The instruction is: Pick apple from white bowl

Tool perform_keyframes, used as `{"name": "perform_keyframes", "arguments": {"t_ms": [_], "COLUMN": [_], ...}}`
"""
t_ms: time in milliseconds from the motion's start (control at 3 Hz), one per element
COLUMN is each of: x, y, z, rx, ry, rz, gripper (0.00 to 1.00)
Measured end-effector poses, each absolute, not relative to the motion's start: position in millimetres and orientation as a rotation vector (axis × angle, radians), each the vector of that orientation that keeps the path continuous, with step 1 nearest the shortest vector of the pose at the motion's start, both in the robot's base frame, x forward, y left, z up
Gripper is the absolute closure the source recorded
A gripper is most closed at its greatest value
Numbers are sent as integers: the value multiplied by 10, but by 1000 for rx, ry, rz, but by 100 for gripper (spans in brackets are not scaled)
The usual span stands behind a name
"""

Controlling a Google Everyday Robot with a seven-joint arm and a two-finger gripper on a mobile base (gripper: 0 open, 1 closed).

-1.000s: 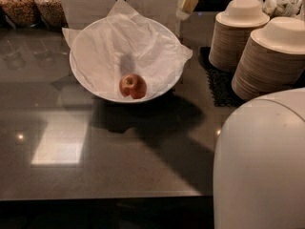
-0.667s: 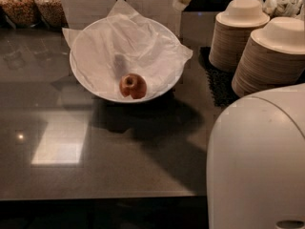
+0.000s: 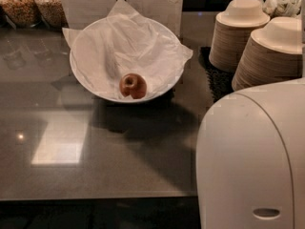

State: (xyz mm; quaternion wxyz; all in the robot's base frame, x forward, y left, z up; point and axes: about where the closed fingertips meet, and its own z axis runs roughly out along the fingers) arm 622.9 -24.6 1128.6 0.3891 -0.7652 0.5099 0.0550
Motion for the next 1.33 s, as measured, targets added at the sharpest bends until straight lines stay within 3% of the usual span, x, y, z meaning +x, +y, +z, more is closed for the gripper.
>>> {"name": "perform_keyframes", "arguments": {"t_ms": [333, 667, 1333], "x": [6312, 5947, 6046], "y": [-185, 125, 245], "z": [11339, 11643, 11725], "rx": [-1908, -1894, -1836], "ry": [1284, 1227, 1218], "rz": [132, 246, 257], "gripper": [0, 0, 0]}}
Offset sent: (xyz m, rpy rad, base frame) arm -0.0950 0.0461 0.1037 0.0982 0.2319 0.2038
